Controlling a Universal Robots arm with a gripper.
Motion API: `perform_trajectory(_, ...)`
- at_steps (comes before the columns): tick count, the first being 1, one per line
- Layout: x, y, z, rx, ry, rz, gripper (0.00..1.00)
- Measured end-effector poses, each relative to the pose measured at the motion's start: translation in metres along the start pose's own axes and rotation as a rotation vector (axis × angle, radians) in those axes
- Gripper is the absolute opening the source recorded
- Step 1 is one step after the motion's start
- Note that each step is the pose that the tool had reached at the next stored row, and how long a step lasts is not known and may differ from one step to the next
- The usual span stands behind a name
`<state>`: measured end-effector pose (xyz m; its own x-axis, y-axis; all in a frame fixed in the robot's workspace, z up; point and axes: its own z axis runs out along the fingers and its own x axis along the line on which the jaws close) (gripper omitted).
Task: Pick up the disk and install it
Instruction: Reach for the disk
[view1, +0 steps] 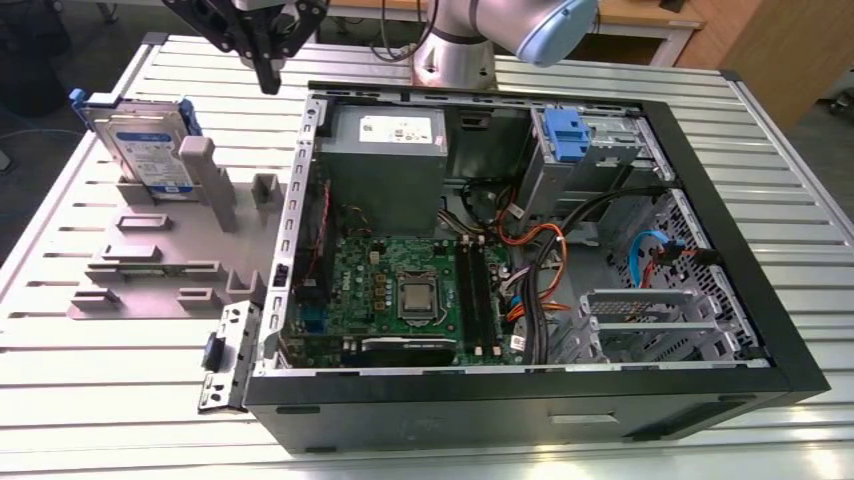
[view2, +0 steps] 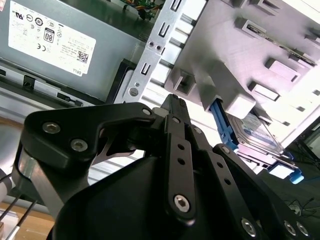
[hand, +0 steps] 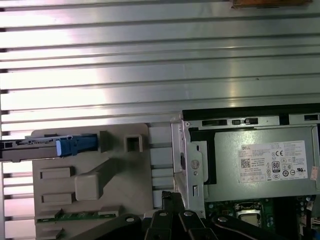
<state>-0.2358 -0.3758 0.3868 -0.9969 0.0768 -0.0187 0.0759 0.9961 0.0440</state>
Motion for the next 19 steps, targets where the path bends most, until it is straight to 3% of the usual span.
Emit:
perform_trajectory(13,0.0046,0.001,0.0012,0.0001,0.0017,0.0,0.11)
perform_trajectory(19,0.0107,0.0038,0.0014,0.0002,0.0018,0.0,0.11)
